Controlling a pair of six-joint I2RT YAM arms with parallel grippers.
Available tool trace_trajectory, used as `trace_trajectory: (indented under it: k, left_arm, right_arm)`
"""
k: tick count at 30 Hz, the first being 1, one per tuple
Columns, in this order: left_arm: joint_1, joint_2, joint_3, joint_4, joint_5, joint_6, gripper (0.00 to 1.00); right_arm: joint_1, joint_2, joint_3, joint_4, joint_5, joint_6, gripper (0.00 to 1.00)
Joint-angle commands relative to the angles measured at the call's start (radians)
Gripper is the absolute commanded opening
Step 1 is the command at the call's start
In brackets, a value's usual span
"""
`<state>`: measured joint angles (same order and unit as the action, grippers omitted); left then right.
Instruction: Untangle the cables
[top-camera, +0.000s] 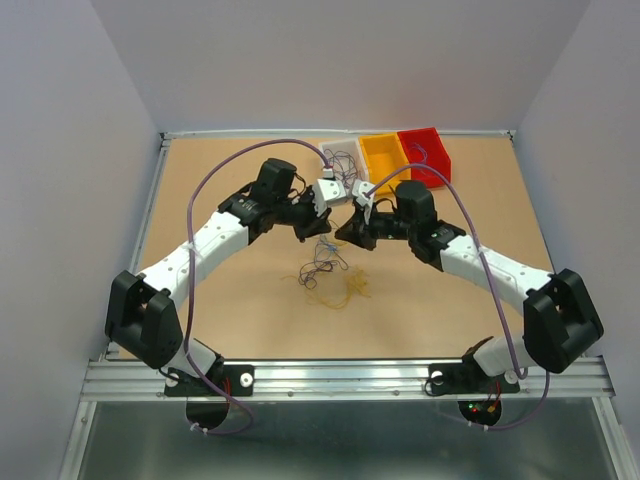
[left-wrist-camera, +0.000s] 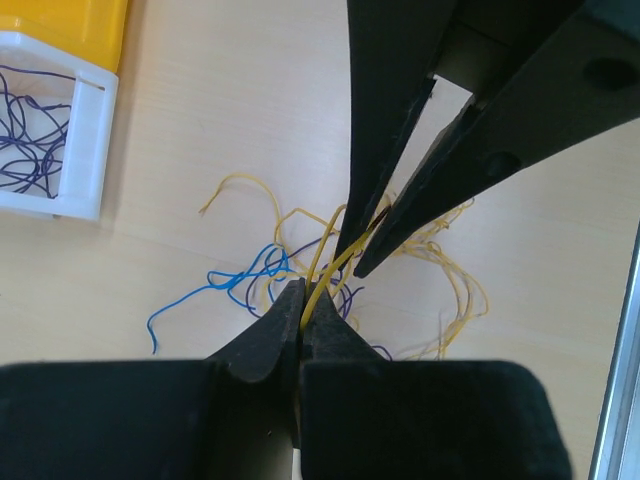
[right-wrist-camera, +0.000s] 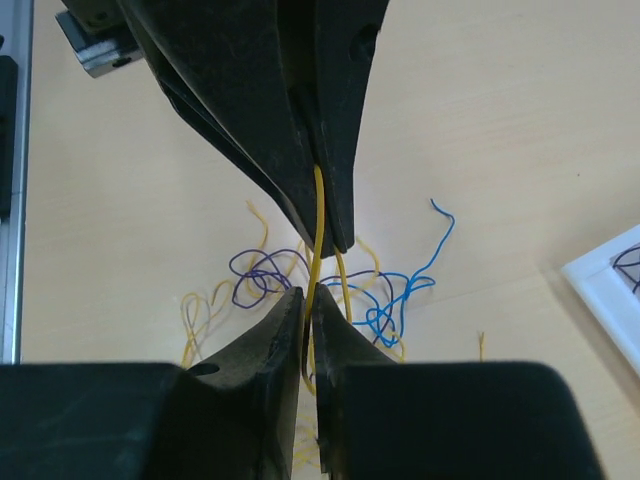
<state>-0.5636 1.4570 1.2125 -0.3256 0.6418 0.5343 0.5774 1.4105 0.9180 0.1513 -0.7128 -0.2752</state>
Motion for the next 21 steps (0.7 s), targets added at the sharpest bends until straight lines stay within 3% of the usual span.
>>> trace_trajectory:
  k: [1, 7, 8, 10, 13, 14, 16, 17, 18, 21]
  left_arm:
    - [0.005, -0.047, 0.013, 0.03, 0.013, 0.0, 0.0]
    - [0.004, -0.035, 0.022, 0.0, 0.013, 0.018, 0.0]
    - [0.004, -0.029, 0.024, -0.004, 0.018, 0.026, 0.0]
    - [0.004, -0.02, 0.033, -0.021, 0.021, 0.03, 0.0]
    - [0.004, -0.017, 0.036, -0.029, 0.029, 0.035, 0.0]
    - [0.002, -0.02, 0.035, -0.027, 0.03, 0.035, 0.0]
    - [0.002, -0.026, 0.036, -0.027, 0.039, 0.036, 0.0]
    - [0.002, -0.029, 0.035, -0.027, 0.044, 0.038, 0.0]
    - [0.004, -0.035, 0.03, -0.029, 0.048, 0.039, 0.0]
    - [0.004, -0.034, 0.036, -0.043, 0.059, 0.046, 0.0]
  right_arm:
    - [0.006, 0.024, -0.008, 0.025, -0.008, 0.025, 0.15]
    - [0.007, 0.018, -0.007, 0.028, 0.052, 0.031, 0.34]
    - [0.009, 0.012, -0.01, 0.031, 0.068, 0.033, 0.47]
    - [0.007, 0.008, -0.011, 0.033, 0.078, 0.034, 0.57]
    - [0.009, 0.015, -0.005, 0.033, 0.072, 0.037, 0.59]
    - [0.007, 0.022, 0.001, 0.033, 0.067, 0.039, 0.49]
    - [0.007, 0.031, 0.007, 0.033, 0.059, 0.039, 0.46]
    - [0.007, 0.039, 0.01, 0.033, 0.062, 0.039, 0.49]
    - [0.007, 0.039, 0.013, 0.034, 0.076, 0.039, 0.61]
    - [0.007, 0.042, 0.025, 0.036, 0.082, 0.033, 0.73]
